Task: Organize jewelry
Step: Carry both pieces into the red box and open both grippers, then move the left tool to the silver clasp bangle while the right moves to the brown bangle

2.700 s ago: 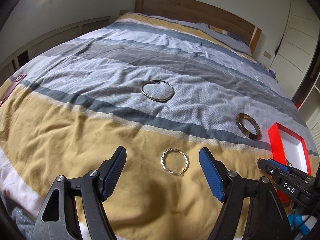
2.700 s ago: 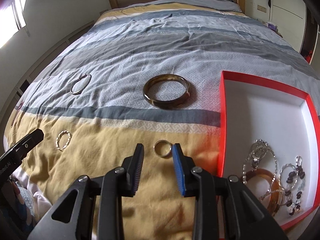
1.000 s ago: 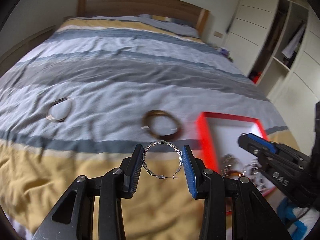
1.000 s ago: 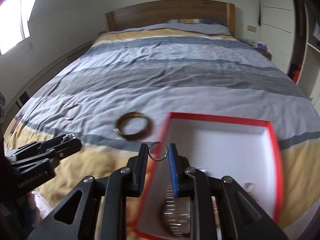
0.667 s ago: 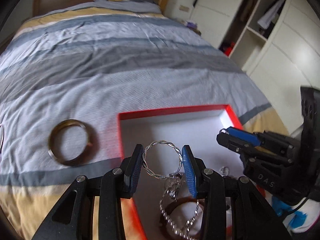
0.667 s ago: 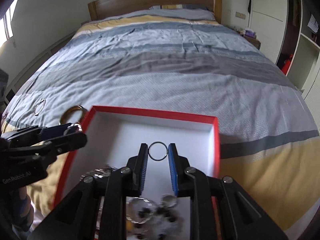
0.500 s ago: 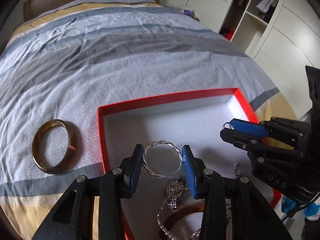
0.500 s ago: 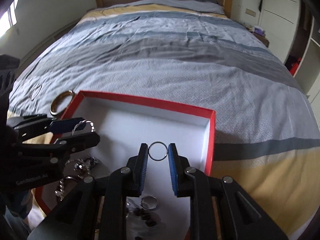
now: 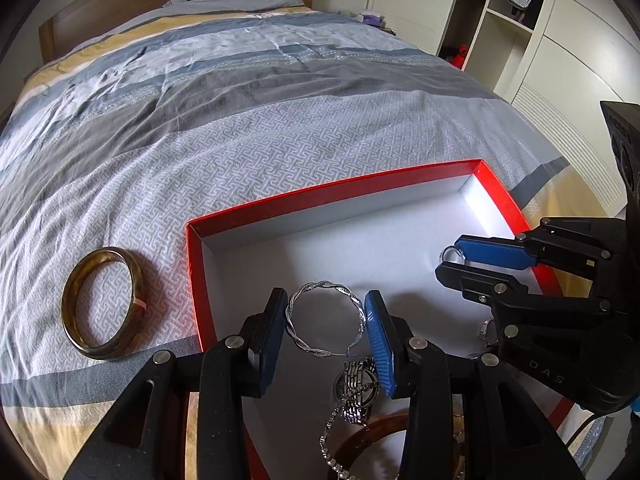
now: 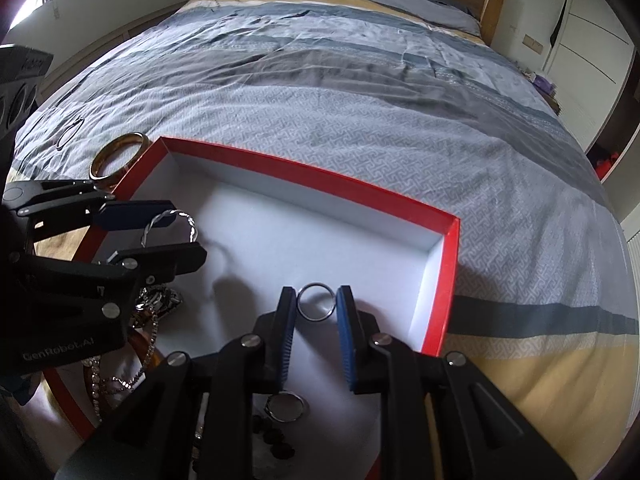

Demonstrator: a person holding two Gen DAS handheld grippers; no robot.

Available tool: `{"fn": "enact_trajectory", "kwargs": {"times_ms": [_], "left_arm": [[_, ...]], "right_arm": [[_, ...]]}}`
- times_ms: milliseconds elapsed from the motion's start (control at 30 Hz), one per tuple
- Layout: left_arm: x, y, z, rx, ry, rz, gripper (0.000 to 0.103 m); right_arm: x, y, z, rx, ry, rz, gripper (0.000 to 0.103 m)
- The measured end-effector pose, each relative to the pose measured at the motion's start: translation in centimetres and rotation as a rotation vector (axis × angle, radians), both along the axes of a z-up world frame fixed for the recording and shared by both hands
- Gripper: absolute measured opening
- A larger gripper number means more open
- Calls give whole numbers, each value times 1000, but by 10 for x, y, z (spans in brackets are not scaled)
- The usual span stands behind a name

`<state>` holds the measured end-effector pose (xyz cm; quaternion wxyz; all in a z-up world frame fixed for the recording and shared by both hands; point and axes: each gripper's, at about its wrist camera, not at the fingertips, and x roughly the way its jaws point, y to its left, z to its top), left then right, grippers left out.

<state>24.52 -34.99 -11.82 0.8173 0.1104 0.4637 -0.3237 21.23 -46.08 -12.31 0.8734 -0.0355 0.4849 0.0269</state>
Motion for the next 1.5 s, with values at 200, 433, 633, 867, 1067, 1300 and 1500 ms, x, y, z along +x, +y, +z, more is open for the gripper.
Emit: {"fn": "enact_trajectory", "kwargs": {"times_ms": [200, 433, 633, 867, 1067, 1300, 1500], "left_arm": [[0, 0, -1, 1, -1, 0, 40], [0, 2, 2, -7, -4, 7, 40], [-5, 7, 12, -37, -21, 18, 49], [-17, 27, 43, -117, -65, 20, 57], [-19, 65, 71, -132, -119, 66, 58], [-17, 128, 84, -112, -134, 160, 61], [-8, 192, 85, -101, -132, 278, 61]], "right_arm": [[1, 2, 0, -11, 6, 0, 21], [1, 3, 2, -24, 2, -13, 21], [-6, -1, 9, -14, -15, -57, 21], [-21, 0, 39, -8, -91, -99, 22], [-25, 20, 66, -2, -144, -97, 22], [-29, 53, 89, 17, -176, -74, 22], [-20, 100, 100, 22, -182, 1, 22]]}}
